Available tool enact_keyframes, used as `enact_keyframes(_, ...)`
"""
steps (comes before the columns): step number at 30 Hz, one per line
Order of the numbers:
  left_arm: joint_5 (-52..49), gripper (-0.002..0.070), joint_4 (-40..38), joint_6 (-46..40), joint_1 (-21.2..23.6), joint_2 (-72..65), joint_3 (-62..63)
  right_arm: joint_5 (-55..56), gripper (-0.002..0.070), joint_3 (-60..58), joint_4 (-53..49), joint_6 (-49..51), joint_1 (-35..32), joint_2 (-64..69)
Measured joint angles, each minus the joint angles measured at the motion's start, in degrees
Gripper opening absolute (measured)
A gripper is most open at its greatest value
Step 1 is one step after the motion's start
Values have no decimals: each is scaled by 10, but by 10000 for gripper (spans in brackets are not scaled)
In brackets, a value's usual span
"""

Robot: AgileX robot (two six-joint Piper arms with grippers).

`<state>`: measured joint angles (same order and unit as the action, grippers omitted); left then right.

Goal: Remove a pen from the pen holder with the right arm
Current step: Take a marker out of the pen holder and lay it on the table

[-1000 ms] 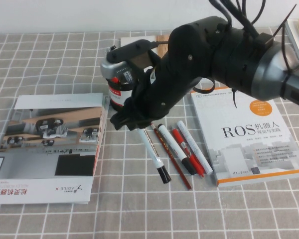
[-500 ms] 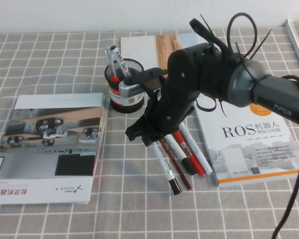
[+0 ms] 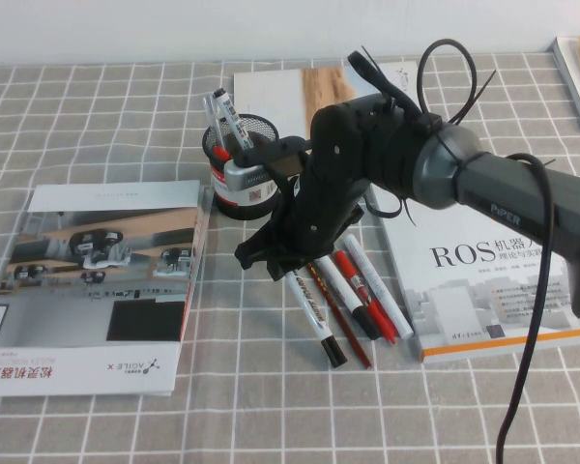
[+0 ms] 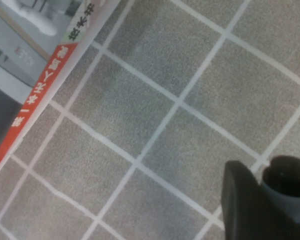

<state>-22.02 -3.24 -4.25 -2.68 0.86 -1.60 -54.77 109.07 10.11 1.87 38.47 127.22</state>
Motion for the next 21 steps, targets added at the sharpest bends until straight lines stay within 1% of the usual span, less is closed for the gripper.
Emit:
enact_keyframes(5,0,-5,0,0,0,0,0,0,95,1,0,0,0,3)
enact_keyframes(7,0,-5,0,0,0,0,0,0,109,1,0,0,0,4)
enact_keyframes(12,0,-5,0,0,0,0,0,4,221,1,0,0,0,4)
enact_keyframes(15,0,-5,0,0,0,0,0,5,272,1,0,0,-3,4)
enact_keyframes(18,0,-5,0,0,0,0,0,5,291,1,0,0,-5,4)
enact_keyframes(21,0,-5,0,0,0,0,0,-1,293,1,0,0,-5,2)
